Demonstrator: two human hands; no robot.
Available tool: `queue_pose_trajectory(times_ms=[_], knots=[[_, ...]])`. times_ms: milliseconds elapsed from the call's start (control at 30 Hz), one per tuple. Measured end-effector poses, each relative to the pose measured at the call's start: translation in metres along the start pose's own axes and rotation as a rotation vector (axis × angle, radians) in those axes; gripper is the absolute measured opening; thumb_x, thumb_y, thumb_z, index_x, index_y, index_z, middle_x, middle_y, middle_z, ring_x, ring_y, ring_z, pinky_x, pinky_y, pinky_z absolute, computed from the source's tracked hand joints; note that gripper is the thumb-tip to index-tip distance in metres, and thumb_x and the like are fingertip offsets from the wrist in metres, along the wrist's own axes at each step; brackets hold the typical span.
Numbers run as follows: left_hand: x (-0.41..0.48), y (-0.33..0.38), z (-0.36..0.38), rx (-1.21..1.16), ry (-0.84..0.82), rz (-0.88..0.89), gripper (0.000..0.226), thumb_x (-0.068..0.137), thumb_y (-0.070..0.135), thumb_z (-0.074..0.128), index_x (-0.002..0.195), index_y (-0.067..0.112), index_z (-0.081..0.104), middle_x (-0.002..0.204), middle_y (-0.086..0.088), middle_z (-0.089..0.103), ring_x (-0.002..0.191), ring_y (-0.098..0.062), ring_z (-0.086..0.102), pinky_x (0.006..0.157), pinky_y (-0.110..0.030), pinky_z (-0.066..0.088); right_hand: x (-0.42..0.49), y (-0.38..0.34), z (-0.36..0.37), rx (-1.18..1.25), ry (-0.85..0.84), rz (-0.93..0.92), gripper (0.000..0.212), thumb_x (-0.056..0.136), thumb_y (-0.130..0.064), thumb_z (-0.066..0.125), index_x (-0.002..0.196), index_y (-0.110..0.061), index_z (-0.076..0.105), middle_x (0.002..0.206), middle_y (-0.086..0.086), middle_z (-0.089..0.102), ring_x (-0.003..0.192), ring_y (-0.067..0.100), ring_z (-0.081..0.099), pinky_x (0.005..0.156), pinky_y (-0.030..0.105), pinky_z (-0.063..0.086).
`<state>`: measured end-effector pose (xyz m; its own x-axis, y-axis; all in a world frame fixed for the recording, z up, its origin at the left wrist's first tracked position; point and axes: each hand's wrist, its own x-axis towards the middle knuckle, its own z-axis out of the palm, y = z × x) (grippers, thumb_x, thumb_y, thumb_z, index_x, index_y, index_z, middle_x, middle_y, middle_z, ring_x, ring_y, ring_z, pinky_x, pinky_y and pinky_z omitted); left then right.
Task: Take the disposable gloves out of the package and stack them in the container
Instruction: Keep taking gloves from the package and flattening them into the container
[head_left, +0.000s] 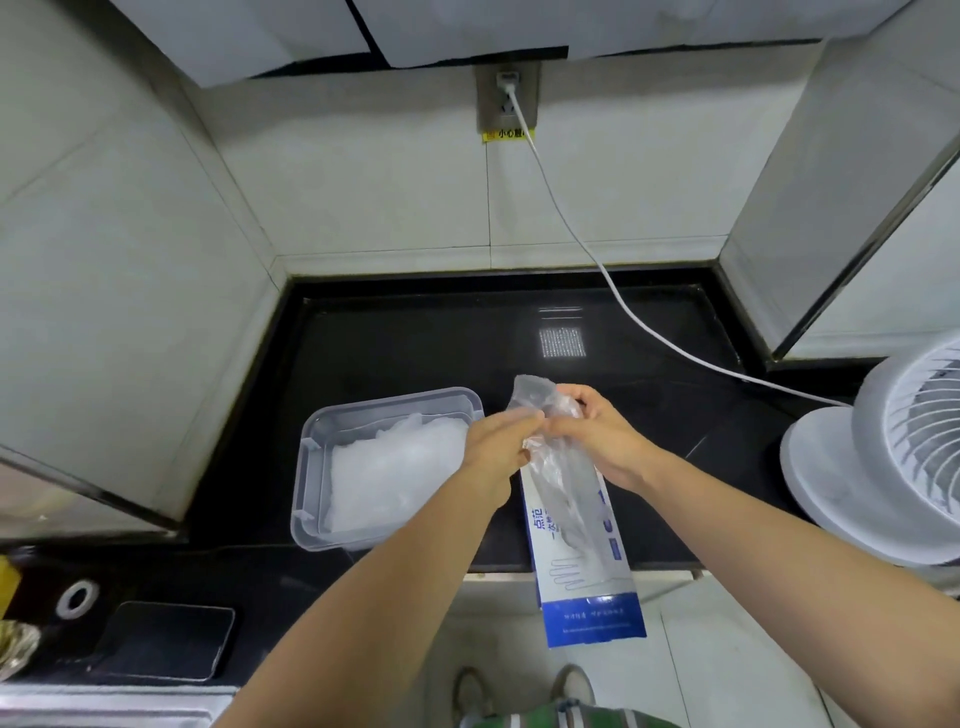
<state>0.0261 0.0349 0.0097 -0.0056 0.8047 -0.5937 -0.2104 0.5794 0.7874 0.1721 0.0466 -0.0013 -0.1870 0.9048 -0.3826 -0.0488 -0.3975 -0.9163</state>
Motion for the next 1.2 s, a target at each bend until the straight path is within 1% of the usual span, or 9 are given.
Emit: queue_pose_trajectory(times_ms=[167, 300, 333, 533, 700, 800, 933, 1067, 1200], knots=[[-0.004, 0.009, -0.027, 0.105, -0.040, 0.082, 0.025, 0.086, 0.008, 0.072, 0.110, 0.010, 0.066, 0.090, -0.004, 0.070, 0.071, -0.012, 0.064, 0.068, -0.022, 0.054, 0.001, -0.006, 0.003, 0.004, -0.283, 0.148, 0.047, 0.097, -0.044, 0.055, 0.126, -0.008, 0.065, 0.124, 0.016, 0.067, 0.116, 0.027, 0.064, 0.102, 0.040, 0.048], [-0.006, 0.013, -0.050, 0.227, 0.000, 0.086, 0.029, 0.083, 0.011, 0.075, 0.109, 0.020, 0.064, 0.097, -0.001, 0.069, 0.082, -0.016, 0.065, 0.064, -0.019, 0.054, 0.007, -0.011, 0.014, 0.107, -0.048, 0.092, 0.009, 0.093, -0.016, 0.066, 0.087, -0.010, 0.064, 0.090, 0.013, 0.069, 0.079, 0.021, 0.069, 0.074, 0.032, 0.056], [-0.006, 0.013, -0.057, 0.288, 0.034, 0.083, 0.030, 0.083, 0.014, 0.076, 0.109, 0.020, 0.064, 0.096, -0.001, 0.068, 0.083, -0.016, 0.065, 0.064, -0.019, 0.054, 0.010, -0.011, 0.018, 0.126, -0.018, 0.071, 0.015, 0.091, -0.011, 0.067, 0.080, -0.013, 0.059, 0.083, 0.011, 0.067, 0.072, 0.018, 0.067, 0.068, 0.028, 0.055], [-0.017, 0.023, -0.100, 0.276, -0.079, -0.037, 0.028, 0.083, 0.044, 0.072, 0.102, 0.031, 0.056, 0.105, 0.003, 0.059, 0.101, -0.019, 0.060, 0.085, -0.030, 0.054, 0.022, -0.014, 0.050, 0.031, -0.028, -0.019, 0.023, 0.089, 0.002, 0.066, 0.078, -0.013, 0.052, 0.056, 0.003, 0.056, 0.046, 0.011, 0.050, 0.048, 0.020, 0.043], [-0.020, 0.038, -0.120, 0.279, -0.090, -0.088, 0.082, 0.062, 0.073, 0.071, 0.128, 0.028, 0.054, 0.130, 0.002, 0.054, 0.121, -0.022, 0.051, 0.102, -0.039, 0.041, 0.029, -0.017, 0.079, -0.098, -0.140, -0.015, 0.020, 0.084, 0.002, 0.072, 0.090, -0.012, 0.059, 0.073, 0.008, 0.057, 0.063, 0.017, 0.054, 0.065, 0.028, 0.047], [-0.014, 0.037, -0.126, 0.409, 0.000, -0.016, 0.023, 0.085, 0.043, 0.070, 0.090, 0.021, 0.066, 0.105, 0.001, 0.063, 0.106, -0.019, 0.054, 0.093, -0.032, 0.043, 0.032, -0.019, 0.096, -0.088, -0.120, -0.031, 0.022, 0.083, -0.003, 0.075, 0.099, -0.010, 0.062, 0.086, 0.013, 0.064, 0.074, 0.024, 0.060, 0.073, 0.032, 0.052], [-0.006, 0.035, -0.131, 0.404, 0.185, 0.068, 0.021, 0.099, 0.030, 0.052, 0.080, 0.021, 0.056, 0.079, 0.002, 0.057, 0.074, -0.012, 0.051, 0.065, -0.019, 0.041, 0.035, -0.019, 0.095, -0.262, -0.250, 0.112, 0.024, 0.084, -0.016, 0.077, 0.105, -0.005, 0.071, 0.099, 0.013, 0.074, 0.087, 0.024, 0.071, 0.083, 0.034, 0.057], [0.008, 0.027, -0.157, 0.580, 0.283, 0.170, 0.015, 0.099, 0.023, 0.048, 0.093, 0.012, 0.057, 0.075, -0.006, 0.050, 0.061, -0.012, 0.045, 0.053, -0.020, 0.043, 0.048, -0.016, 0.097, -0.396, -0.116, 0.151, 0.009, 0.086, -0.010, 0.074, 0.082, -0.006, 0.067, 0.079, 0.011, 0.064, 0.066, 0.016, 0.060, 0.065, 0.029, 0.051], [0.010, 0.019, -0.172, 0.828, 0.298, 0.265, 0.013, 0.102, 0.019, 0.041, 0.097, 0.010, 0.049, 0.077, -0.006, 0.046, 0.058, -0.010, 0.042, 0.047, -0.011, 0.039, 0.059, -0.016, 0.110, -0.475, 0.012, 0.078, 0.010, 0.086, -0.010, 0.074, 0.085, -0.008, 0.064, 0.072, 0.005, 0.062, 0.054, 0.010, 0.056, 0.050, 0.020, 0.045]])
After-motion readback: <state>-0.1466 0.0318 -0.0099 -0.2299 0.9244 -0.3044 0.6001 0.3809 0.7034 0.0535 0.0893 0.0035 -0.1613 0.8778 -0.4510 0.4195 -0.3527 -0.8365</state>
